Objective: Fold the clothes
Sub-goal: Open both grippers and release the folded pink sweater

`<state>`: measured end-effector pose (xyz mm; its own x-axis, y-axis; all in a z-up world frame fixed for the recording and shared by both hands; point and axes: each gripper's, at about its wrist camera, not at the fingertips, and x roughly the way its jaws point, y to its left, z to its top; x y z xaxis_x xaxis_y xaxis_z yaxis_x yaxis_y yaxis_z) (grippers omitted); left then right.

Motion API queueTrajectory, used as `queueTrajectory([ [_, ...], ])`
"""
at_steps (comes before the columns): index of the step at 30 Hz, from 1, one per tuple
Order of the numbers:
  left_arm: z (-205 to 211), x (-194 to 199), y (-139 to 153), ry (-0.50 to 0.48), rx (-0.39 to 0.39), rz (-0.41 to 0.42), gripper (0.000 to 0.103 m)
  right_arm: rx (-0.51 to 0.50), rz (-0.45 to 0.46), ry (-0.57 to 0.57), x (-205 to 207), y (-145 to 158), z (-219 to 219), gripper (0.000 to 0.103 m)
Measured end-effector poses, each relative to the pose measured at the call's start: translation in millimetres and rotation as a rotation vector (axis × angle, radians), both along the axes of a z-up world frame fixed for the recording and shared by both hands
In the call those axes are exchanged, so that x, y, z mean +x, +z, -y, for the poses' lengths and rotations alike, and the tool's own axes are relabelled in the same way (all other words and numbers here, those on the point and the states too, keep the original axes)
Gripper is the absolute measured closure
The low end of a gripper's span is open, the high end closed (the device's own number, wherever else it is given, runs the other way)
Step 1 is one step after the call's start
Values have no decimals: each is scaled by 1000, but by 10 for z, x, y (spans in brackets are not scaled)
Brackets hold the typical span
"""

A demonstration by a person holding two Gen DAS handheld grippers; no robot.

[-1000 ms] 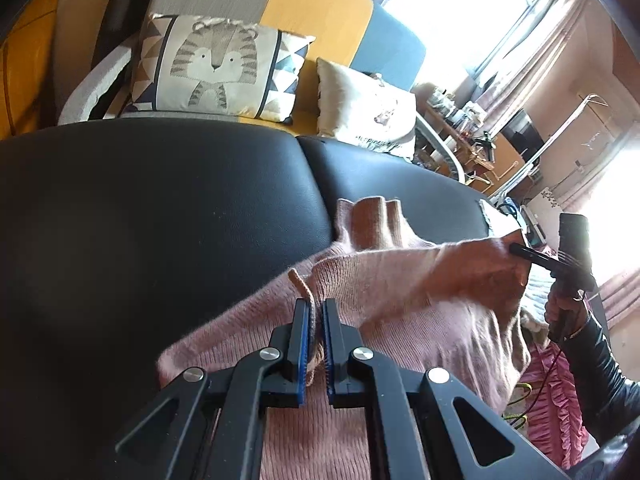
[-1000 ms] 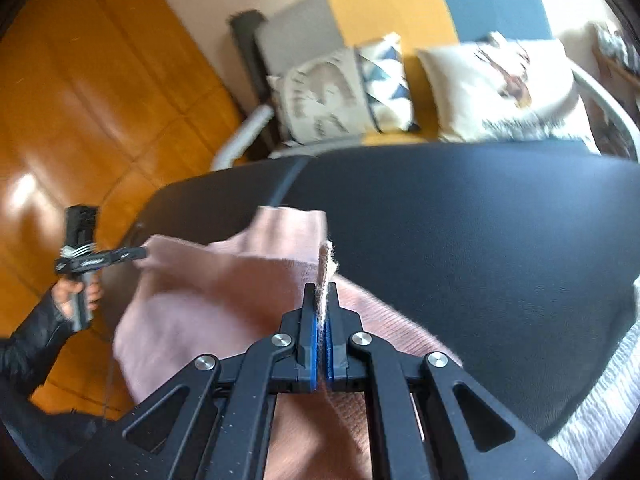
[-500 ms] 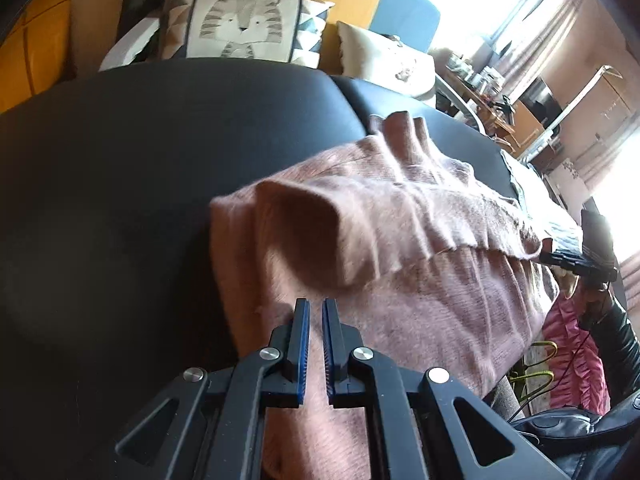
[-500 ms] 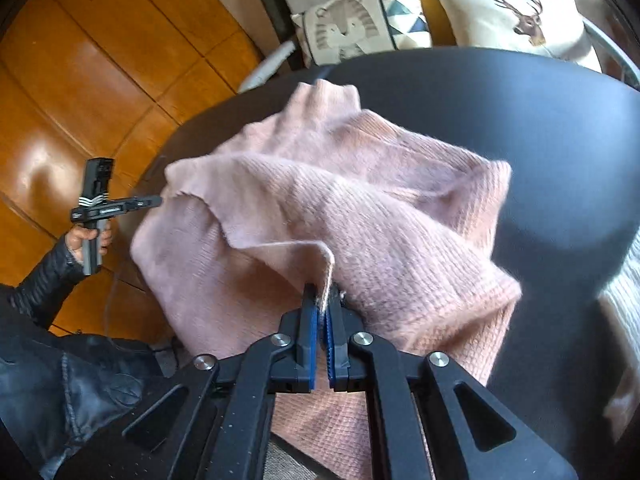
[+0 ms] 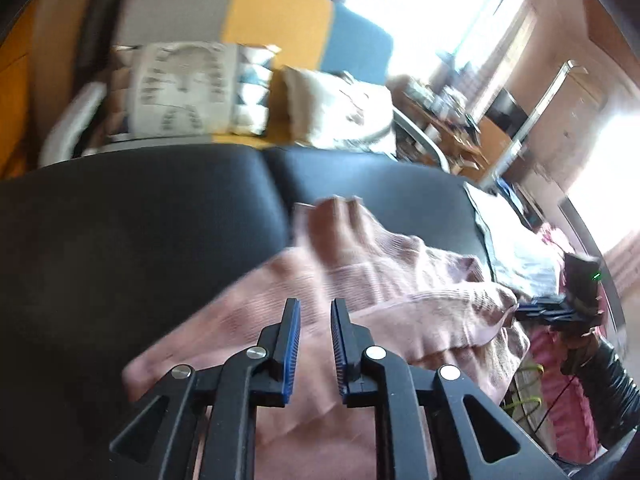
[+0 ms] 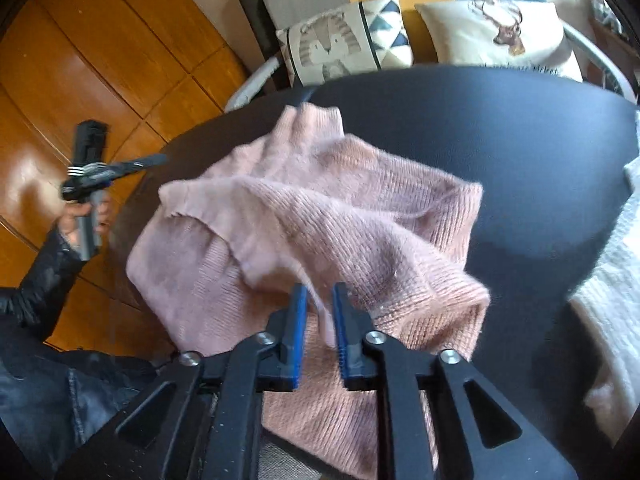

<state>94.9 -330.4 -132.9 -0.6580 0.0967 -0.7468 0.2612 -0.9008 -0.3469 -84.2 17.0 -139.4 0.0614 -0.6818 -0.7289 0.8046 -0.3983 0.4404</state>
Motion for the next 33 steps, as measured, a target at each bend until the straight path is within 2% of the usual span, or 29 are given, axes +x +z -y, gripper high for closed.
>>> queueTrajectory([
  [2, -107, -257, -117, -46, -2, 41, 88, -42, -16, -14, -37, 184, -49, 66],
  [3, -123, -315, -156, -53, -1, 57, 88, -64, -25, -21, -69, 276, -51, 63],
  [4, -122, -383, -191, -55, 11, 68, 88, -84, -32, -28, -109, 362, -35, 53],
  [5, -76, -431, -199, -49, 37, 67, 88, -97, -32, -37, -186, 416, 49, 41],
  [7, 35, -509, -197, -21, 91, 62, 88, -119, -27, -53, -352, 511, 238, 31],
  [10, 248, -627, -142, 33, 131, 66, 88, -105, 35, -49, -729, 426, 762, 31],
  [12, 357, -720, -145, 43, 135, 93, 88, -58, 70, -24, -960, 264, 1221, 31],
  [15, 454, -876, -228, 37, 133, 145, 87, 26, 120, 23, -1148, -1, 1722, 31],
  [19, 576, -990, -398, 28, 193, 166, 87, 128, 120, 99, -1251, -290, 2191, 31],
  [26, 600, -1125, -603, 13, 220, 187, 87, 171, 131, 117, -1411, -523, 2537, 31],
  [31, 491, -1110, -607, -33, 243, 177, 87, 182, 130, 138, -1390, -641, 2666, 31],
  [33, 430, -1124, -592, -61, 251, 169, 87, 175, 130, 144, -1377, -647, 2674, 46],
])
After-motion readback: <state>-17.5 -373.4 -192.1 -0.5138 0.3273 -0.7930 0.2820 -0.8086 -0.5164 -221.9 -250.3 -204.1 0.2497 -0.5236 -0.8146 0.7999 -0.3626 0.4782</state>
